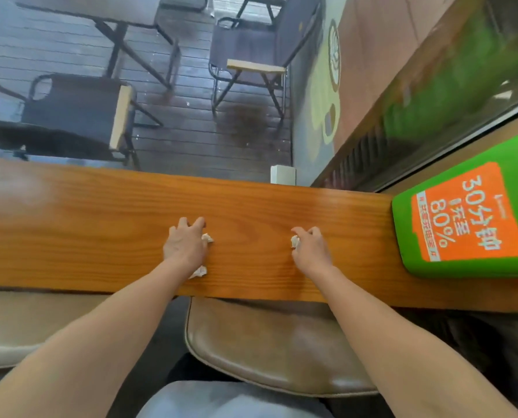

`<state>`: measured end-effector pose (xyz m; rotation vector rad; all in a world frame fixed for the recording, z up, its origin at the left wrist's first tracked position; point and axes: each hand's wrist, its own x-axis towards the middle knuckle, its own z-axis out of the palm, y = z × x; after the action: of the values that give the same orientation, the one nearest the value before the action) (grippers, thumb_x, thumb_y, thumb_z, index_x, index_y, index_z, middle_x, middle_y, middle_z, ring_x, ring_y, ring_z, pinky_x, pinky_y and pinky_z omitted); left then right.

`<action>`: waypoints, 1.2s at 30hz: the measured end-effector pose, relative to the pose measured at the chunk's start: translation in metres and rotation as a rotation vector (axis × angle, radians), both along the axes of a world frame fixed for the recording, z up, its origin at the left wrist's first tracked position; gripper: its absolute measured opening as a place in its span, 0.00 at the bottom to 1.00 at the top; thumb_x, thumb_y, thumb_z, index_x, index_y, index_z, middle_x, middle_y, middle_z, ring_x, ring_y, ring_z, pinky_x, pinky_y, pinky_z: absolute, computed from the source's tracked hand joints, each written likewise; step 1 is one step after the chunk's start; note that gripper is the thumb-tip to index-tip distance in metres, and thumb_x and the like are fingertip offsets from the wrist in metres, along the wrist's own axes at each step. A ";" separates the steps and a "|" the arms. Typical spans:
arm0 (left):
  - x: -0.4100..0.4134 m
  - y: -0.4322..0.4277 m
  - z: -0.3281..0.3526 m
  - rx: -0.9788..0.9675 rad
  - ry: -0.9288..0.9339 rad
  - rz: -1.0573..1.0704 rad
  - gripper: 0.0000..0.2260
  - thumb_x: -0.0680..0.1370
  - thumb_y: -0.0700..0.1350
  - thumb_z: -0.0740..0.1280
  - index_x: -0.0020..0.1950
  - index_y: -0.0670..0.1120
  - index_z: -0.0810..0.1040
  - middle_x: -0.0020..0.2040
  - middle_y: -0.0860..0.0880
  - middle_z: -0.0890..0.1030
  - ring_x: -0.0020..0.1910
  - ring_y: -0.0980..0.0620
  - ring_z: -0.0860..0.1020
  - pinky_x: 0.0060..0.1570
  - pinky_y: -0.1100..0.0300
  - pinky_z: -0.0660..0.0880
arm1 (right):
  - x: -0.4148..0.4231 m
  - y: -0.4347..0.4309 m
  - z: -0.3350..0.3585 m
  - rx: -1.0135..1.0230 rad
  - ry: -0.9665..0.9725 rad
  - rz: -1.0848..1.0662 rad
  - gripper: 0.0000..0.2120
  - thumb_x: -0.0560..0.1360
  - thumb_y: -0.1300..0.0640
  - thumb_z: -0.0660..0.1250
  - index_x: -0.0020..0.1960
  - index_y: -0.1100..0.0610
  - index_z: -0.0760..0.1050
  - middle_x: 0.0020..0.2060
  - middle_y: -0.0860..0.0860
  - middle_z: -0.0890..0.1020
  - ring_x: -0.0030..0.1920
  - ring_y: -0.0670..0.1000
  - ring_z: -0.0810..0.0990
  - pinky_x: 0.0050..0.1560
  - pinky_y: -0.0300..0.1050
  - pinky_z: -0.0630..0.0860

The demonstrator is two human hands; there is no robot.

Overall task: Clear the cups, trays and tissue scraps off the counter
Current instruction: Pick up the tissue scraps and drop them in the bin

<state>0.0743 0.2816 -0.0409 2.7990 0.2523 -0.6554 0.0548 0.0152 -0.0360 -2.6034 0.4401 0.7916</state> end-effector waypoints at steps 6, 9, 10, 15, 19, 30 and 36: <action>0.015 0.012 -0.024 -0.042 0.059 -0.063 0.10 0.79 0.54 0.64 0.59 0.54 0.74 0.57 0.45 0.71 0.54 0.41 0.73 0.47 0.50 0.75 | -0.006 0.008 -0.026 -0.010 -0.009 -0.035 0.20 0.79 0.63 0.59 0.68 0.49 0.72 0.62 0.54 0.67 0.58 0.57 0.69 0.57 0.54 0.76; 0.018 0.014 -0.030 -0.074 0.065 -0.088 0.07 0.80 0.49 0.63 0.56 0.51 0.76 0.53 0.45 0.71 0.48 0.42 0.74 0.45 0.50 0.76 | -0.009 0.010 -0.031 -0.006 -0.061 -0.045 0.13 0.79 0.64 0.56 0.59 0.54 0.73 0.53 0.52 0.69 0.51 0.55 0.71 0.51 0.53 0.77; 0.018 0.013 -0.031 -0.081 0.064 -0.095 0.06 0.80 0.47 0.62 0.55 0.50 0.76 0.51 0.45 0.71 0.47 0.43 0.74 0.45 0.50 0.76 | -0.010 0.011 -0.032 -0.004 -0.062 -0.047 0.11 0.79 0.64 0.55 0.56 0.56 0.73 0.50 0.51 0.68 0.48 0.55 0.71 0.48 0.52 0.77; 0.025 0.020 -0.027 -0.107 0.045 -0.136 0.05 0.80 0.42 0.61 0.50 0.48 0.77 0.46 0.47 0.71 0.45 0.45 0.73 0.44 0.53 0.71 | -0.012 0.021 -0.027 0.006 -0.040 -0.018 0.10 0.78 0.68 0.54 0.46 0.57 0.72 0.46 0.52 0.71 0.43 0.55 0.73 0.46 0.54 0.78; 0.029 0.035 -0.016 -0.103 0.048 -0.120 0.07 0.79 0.41 0.60 0.52 0.47 0.78 0.48 0.47 0.73 0.47 0.45 0.72 0.45 0.54 0.69 | -0.005 0.036 -0.017 0.047 -0.044 0.027 0.11 0.77 0.68 0.56 0.46 0.58 0.75 0.48 0.53 0.74 0.45 0.55 0.75 0.49 0.53 0.78; 0.001 0.066 0.005 -0.106 0.144 -0.069 0.12 0.80 0.42 0.56 0.47 0.45 0.79 0.46 0.45 0.81 0.44 0.44 0.78 0.41 0.54 0.74 | -0.011 0.129 0.015 0.180 0.062 0.230 0.13 0.78 0.59 0.52 0.48 0.58 0.75 0.49 0.54 0.73 0.47 0.57 0.75 0.51 0.54 0.76; -0.022 0.074 -0.004 -0.140 0.061 -0.139 0.05 0.78 0.50 0.63 0.54 0.52 0.71 0.35 0.51 0.76 0.33 0.51 0.75 0.30 0.57 0.68 | -0.026 0.171 0.010 0.194 0.069 0.293 0.07 0.80 0.53 0.58 0.54 0.55 0.72 0.54 0.55 0.77 0.53 0.58 0.78 0.49 0.51 0.74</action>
<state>0.0518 0.3558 -0.0450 2.6822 0.0219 -0.7601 0.0288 0.1866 -0.0264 -2.4937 -0.0037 0.9680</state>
